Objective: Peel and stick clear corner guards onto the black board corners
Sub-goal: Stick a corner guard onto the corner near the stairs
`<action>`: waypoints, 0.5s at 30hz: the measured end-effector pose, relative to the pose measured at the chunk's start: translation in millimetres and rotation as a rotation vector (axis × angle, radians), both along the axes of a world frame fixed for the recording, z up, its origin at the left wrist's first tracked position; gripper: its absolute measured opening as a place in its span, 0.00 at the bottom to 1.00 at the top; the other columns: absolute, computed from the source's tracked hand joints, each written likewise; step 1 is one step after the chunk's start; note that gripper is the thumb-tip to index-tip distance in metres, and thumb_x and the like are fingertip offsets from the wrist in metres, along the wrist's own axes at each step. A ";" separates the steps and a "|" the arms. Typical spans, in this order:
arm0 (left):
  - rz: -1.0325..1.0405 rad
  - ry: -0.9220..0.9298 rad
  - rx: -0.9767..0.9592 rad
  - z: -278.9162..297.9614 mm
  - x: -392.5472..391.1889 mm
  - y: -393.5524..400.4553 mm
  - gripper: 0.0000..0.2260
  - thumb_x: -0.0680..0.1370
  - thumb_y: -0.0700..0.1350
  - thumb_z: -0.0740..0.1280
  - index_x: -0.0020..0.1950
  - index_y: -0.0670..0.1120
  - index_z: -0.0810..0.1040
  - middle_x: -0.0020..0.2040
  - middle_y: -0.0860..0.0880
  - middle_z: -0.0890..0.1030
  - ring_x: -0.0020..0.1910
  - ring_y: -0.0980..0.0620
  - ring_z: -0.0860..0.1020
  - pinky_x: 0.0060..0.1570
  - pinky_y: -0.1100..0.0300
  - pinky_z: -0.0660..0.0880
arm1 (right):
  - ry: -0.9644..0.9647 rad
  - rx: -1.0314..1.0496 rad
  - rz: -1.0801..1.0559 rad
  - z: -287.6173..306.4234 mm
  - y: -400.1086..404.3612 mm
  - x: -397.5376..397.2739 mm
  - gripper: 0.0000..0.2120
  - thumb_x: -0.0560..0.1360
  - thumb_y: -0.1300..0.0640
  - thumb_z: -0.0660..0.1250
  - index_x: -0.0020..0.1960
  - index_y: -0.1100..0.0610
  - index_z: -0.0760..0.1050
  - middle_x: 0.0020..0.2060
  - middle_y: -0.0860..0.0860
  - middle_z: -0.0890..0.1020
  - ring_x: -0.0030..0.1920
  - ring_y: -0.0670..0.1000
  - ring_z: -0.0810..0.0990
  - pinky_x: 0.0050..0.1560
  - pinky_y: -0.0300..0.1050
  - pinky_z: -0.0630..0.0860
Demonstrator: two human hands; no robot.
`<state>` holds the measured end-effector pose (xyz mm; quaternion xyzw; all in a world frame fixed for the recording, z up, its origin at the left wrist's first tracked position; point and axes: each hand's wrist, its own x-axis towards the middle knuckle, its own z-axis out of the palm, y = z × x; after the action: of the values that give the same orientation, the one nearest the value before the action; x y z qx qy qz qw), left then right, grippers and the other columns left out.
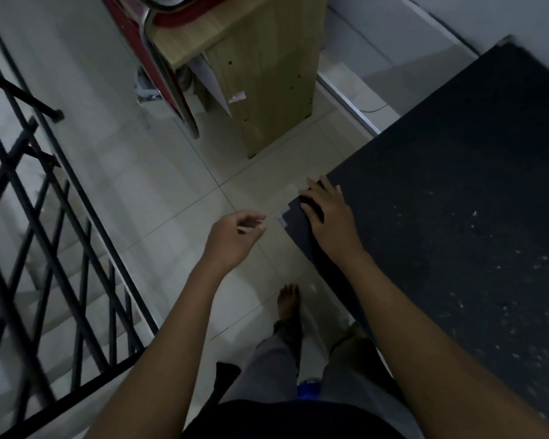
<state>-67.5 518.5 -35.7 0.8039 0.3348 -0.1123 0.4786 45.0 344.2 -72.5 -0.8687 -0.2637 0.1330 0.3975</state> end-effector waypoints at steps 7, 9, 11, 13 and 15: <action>0.102 -0.094 -0.017 3.3 13.9 4.6 0.06 0.80 0.49 0.69 0.55 0.58 0.82 0.52 0.53 0.84 0.53 0.54 0.82 0.59 0.51 0.80 | 0.029 -0.062 0.057 1.8 -7.7 -2.9 0.17 0.83 0.58 0.59 0.70 0.56 0.71 0.75 0.52 0.68 0.78 0.51 0.56 0.79 0.52 0.48; 0.004 -0.090 0.070 5.9 22.6 1.8 0.08 0.79 0.56 0.70 0.56 0.59 0.83 0.51 0.58 0.83 0.51 0.59 0.81 0.56 0.53 0.81 | 0.034 -0.080 0.063 4.2 -9.4 -5.8 0.20 0.82 0.53 0.60 0.73 0.56 0.68 0.76 0.51 0.66 0.79 0.50 0.54 0.79 0.53 0.48; -0.088 -0.069 0.104 10.6 34.6 -1.7 0.14 0.75 0.64 0.71 0.56 0.60 0.84 0.50 0.61 0.83 0.50 0.61 0.81 0.53 0.54 0.81 | 0.042 -0.099 0.070 7.4 -12.0 -9.4 0.28 0.79 0.47 0.64 0.75 0.55 0.64 0.76 0.51 0.64 0.79 0.49 0.53 0.79 0.51 0.46; -0.153 -0.036 0.122 13.9 48.0 -2.8 0.17 0.72 0.66 0.72 0.55 0.59 0.85 0.49 0.60 0.84 0.49 0.61 0.81 0.53 0.53 0.81 | 0.014 -0.127 0.092 8.4 -13.9 -12.8 0.34 0.75 0.42 0.68 0.75 0.55 0.62 0.77 0.51 0.63 0.79 0.50 0.52 0.78 0.49 0.45; -0.211 0.008 0.148 15.1 59.8 -2.3 0.14 0.73 0.63 0.74 0.52 0.57 0.86 0.47 0.59 0.85 0.48 0.60 0.81 0.53 0.52 0.81 | -0.001 -0.136 0.092 8.7 -14.6 -14.3 0.37 0.72 0.39 0.69 0.75 0.54 0.63 0.77 0.50 0.62 0.79 0.50 0.52 0.77 0.49 0.44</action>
<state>-7.7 516.2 -20.6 0.8672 0.2574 -0.1403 0.4024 30.7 329.6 -63.9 -0.8808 -0.2939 0.1684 0.3308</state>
